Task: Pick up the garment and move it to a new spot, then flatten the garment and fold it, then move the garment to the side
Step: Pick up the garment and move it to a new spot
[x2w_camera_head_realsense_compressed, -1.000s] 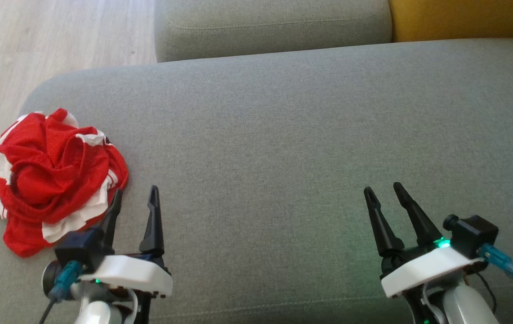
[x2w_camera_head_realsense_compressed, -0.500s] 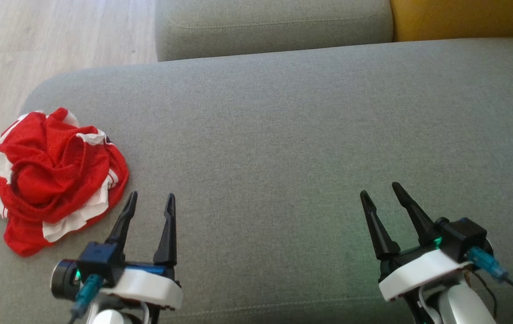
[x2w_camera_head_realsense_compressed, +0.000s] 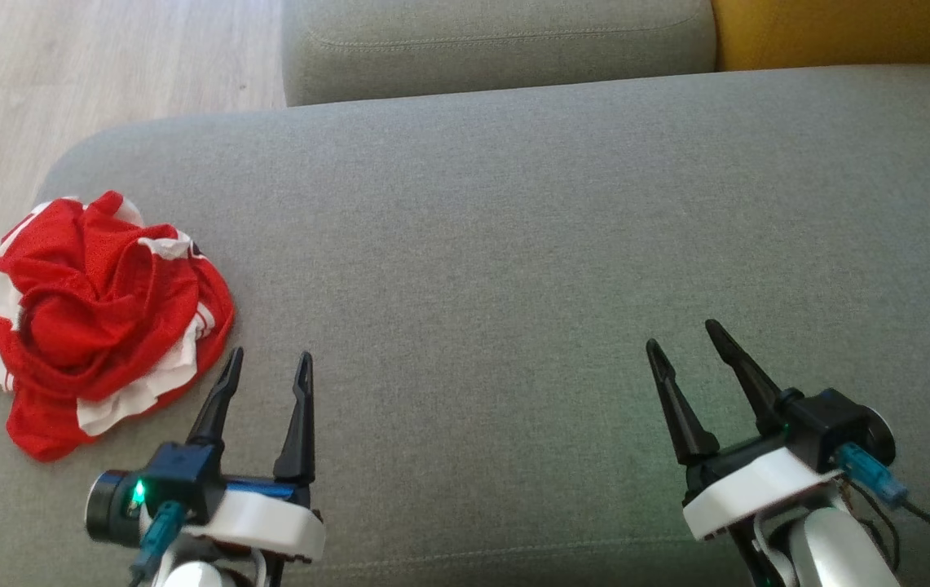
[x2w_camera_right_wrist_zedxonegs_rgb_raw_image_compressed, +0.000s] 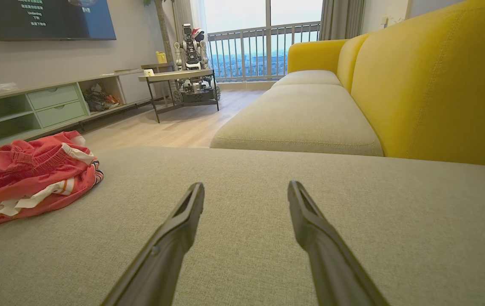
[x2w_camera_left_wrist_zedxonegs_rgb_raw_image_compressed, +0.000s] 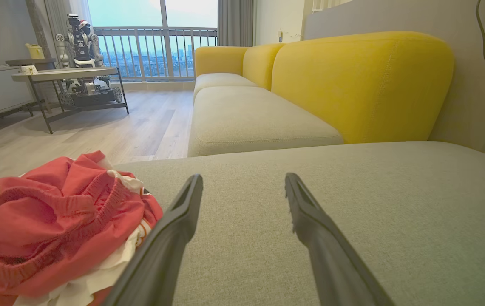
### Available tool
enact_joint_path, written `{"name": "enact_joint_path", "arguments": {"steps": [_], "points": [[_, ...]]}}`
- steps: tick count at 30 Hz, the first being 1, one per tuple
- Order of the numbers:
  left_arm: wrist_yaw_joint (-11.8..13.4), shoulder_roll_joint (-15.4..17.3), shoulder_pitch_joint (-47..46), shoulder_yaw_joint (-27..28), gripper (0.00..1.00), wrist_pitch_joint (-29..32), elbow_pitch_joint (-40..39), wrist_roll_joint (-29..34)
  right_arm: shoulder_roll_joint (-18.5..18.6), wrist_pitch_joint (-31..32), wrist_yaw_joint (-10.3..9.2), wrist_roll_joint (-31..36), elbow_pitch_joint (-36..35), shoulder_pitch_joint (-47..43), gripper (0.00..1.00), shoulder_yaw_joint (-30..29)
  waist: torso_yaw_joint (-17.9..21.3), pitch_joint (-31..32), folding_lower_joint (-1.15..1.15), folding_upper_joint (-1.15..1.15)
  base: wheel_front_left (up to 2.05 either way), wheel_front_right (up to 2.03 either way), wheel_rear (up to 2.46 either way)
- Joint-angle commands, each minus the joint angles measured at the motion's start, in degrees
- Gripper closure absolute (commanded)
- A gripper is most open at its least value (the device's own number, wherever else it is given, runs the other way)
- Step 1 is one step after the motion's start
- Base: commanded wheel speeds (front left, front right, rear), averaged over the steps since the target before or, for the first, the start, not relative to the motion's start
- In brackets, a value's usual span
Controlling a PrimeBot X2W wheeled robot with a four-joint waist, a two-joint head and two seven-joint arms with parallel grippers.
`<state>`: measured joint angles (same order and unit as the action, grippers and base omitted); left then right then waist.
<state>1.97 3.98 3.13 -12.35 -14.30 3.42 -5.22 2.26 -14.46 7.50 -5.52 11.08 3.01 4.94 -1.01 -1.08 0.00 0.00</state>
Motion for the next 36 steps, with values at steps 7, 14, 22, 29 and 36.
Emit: {"name": "enact_joint_path", "arguments": {"steps": [7,14,22,29,36], "points": [[-0.66,-0.65,-1.65,3.09,0.00,-0.70,-1.32,0.23,0.62,-0.54,-0.01,0.41,-2.09,2.31,0.00,1.39,-0.39,-0.04,0.00,0.00,0.00,0.00,0.00],[0.74,-0.92,-1.72,4.20,0.00,-0.70,-1.64,0.65,0.62,-0.54,-0.01,0.64,-2.63,1.79,0.00,1.85,-2.29,-0.09,0.00,0.00,0.00,0.00,0.00],[2.42,-1.06,-2.07,5.45,0.00,-0.70,-2.23,0.47,0.62,-0.54,-0.01,0.83,-2.88,0.45,0.00,2.22,-8.60,-0.31,0.00,0.00,0.00,0.00,0.00],[2.82,-1.09,-1.36,6.61,0.00,-0.70,-2.27,0.21,0.62,-0.54,-0.01,0.57,-2.21,-0.41,0.00,3.04,-14.63,-0.20,0.00,0.00,0.00,0.00,0.00],[3.62,-1.10,-0.83,7.38,0.00,-0.70,-2.84,-0.47,0.62,-0.54,-0.01,1.64,-1.69,-1.14,0.00,3.45,-19.26,-0.63,0.00,0.00,0.00,0.00,0.00]]}}
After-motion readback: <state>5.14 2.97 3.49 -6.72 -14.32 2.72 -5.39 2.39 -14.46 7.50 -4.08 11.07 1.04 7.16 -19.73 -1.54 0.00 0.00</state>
